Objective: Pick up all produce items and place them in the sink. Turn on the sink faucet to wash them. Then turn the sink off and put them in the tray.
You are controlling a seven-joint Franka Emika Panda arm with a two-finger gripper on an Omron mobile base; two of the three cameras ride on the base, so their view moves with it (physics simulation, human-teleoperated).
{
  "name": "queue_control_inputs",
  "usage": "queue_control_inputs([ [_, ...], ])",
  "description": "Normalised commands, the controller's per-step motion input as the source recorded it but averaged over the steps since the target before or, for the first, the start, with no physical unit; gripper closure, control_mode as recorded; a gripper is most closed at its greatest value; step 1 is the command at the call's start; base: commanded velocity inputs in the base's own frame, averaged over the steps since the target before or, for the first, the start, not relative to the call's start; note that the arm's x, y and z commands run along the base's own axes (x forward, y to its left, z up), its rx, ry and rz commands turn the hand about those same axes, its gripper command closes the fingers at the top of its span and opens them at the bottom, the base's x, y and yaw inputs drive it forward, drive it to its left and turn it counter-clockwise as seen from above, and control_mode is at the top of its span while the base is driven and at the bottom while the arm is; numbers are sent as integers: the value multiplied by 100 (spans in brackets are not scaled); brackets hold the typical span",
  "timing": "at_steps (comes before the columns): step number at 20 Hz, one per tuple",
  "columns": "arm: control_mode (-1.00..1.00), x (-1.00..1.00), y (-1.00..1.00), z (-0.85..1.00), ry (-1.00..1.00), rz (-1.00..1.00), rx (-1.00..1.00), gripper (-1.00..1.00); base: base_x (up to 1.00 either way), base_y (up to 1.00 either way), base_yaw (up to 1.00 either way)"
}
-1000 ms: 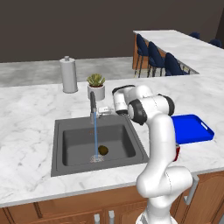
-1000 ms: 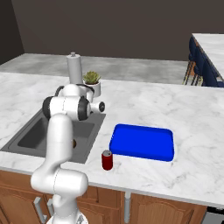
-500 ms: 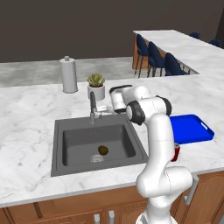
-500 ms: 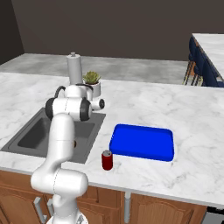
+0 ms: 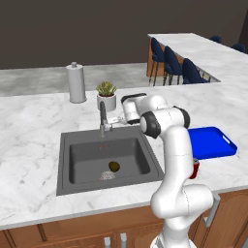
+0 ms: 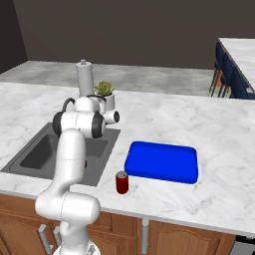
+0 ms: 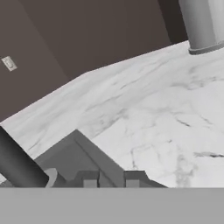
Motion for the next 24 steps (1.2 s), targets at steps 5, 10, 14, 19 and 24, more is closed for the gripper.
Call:
queue_control_inputs([
  [5,-100,0,-20,19,-14,9,0,-100,0,0,0],
  [10,-100,-8,-28,32,-15,9,0,-100,0,0,0],
  [14,-100,-20,-13,49,-17,9,0,-100,0,0,0],
  [19,-100,-37,-1,59,-14,4,-1,-100,0,0,0],
  [24,-100,-65,-4,57,-8,0,-2,-100,0,0,0],
])
